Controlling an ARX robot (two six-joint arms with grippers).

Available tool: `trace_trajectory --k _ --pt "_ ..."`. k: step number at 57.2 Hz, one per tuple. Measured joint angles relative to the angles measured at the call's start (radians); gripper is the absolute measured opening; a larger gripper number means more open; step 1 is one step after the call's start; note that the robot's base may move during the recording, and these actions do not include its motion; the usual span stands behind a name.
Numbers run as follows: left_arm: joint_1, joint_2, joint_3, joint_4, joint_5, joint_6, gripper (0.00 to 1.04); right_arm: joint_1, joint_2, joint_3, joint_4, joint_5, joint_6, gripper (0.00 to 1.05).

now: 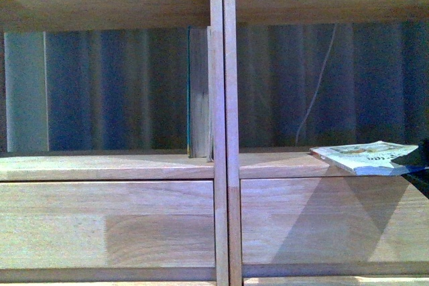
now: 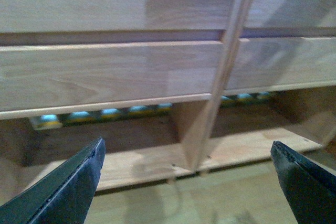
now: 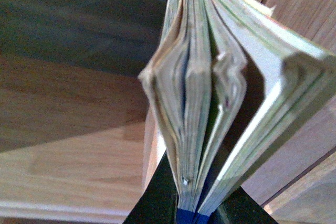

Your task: Organize books on shelf

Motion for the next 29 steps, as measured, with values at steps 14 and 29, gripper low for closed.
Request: trace_trajectory --k 14,29 --pt "0.216 0.523 0.225 0.459 0.205 -0.119 0.97 -0.111 -0.235 -0.137 0.080 -0.211 -0.005 0.07" --pt "0.161 0.912 0.502 0.604 0.076 -0.253 0.97 -0.149 -0.440 -0.192 0.200 -0.368 -0.064 0.07"
